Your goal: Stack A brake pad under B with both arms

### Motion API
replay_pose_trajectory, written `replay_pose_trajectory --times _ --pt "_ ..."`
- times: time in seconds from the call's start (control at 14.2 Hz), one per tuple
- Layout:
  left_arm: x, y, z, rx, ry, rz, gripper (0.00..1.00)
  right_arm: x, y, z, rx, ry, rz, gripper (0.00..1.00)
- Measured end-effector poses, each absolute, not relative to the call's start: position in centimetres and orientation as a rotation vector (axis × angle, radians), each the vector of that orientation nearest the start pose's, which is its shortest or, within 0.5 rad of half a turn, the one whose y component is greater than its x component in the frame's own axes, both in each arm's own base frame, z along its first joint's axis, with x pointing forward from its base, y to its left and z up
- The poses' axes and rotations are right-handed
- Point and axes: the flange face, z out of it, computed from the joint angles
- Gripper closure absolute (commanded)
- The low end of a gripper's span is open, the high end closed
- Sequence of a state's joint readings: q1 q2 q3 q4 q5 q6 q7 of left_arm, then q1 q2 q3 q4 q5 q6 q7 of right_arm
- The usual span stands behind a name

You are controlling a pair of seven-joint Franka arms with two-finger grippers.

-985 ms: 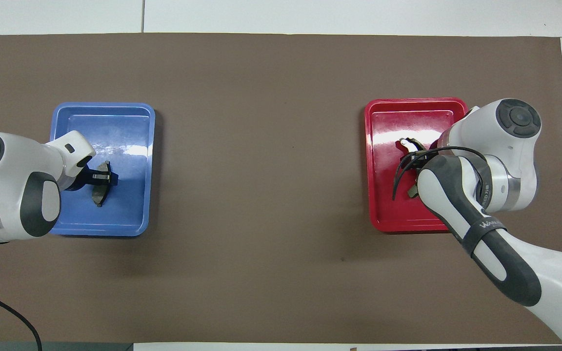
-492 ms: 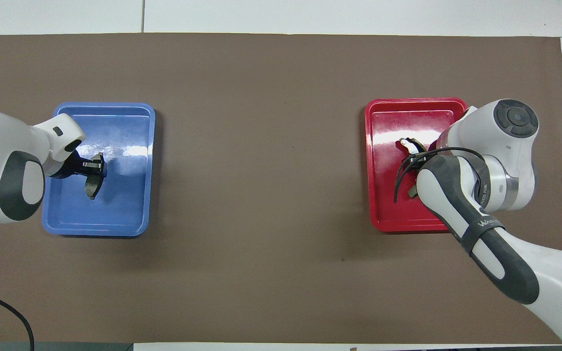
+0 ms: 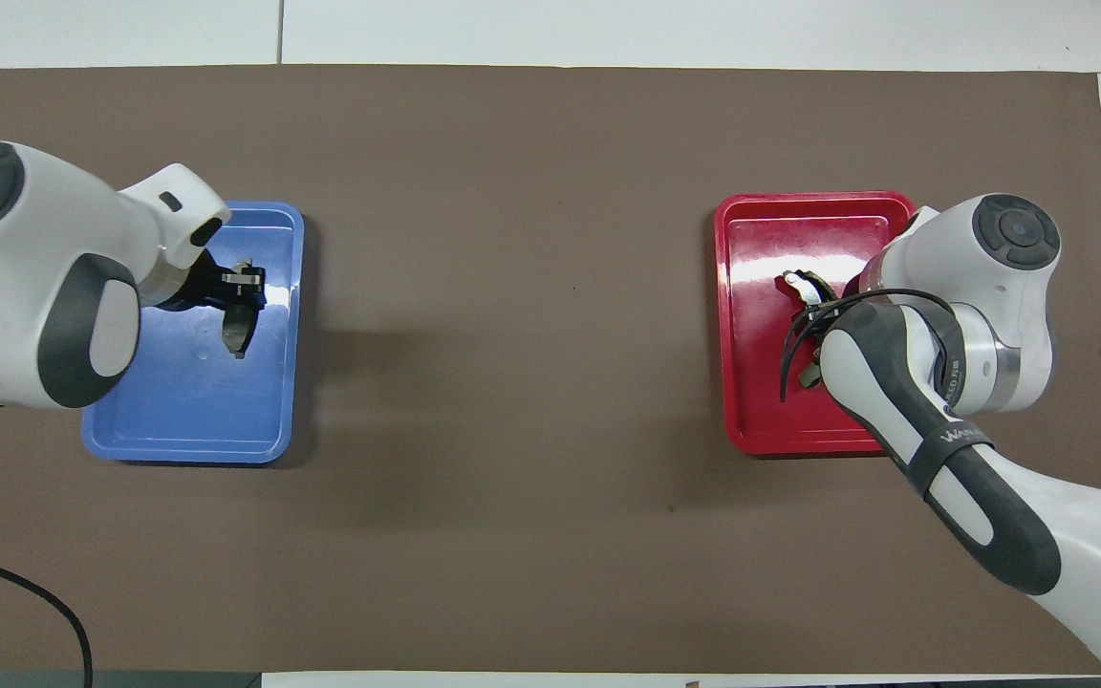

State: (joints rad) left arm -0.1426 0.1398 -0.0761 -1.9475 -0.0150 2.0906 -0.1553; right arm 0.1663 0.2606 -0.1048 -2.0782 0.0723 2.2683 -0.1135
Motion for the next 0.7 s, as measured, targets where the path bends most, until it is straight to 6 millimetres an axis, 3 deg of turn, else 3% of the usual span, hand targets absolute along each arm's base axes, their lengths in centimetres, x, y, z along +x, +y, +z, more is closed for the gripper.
replay_pose_trajectory --times 0.21,0.35,0.56,0.7 --pt "55.4 -22.2 43.2 -3.171 -0.012 -0.050 0.99 57.4 3.5 29.8 -3.104 -0.204 0.105 0.29" --pt "53.4 -27.3 44.2 -3.183 -0.046 -0.068 0.99 57.4 3.6 29.8 -3.104 -0.206 0.105 0.30" --pt "50.3 -33.2 44.2 -3.159 -0.067 -0.102 0.99 57.4 3.6 29.8 -3.104 -0.206 0.105 0.30" --pt "48.6 -36.5 43.1 -3.141 -0.071 -0.121 0.99 57.4 3.6 29.8 -3.104 -0.206 0.105 0.31"
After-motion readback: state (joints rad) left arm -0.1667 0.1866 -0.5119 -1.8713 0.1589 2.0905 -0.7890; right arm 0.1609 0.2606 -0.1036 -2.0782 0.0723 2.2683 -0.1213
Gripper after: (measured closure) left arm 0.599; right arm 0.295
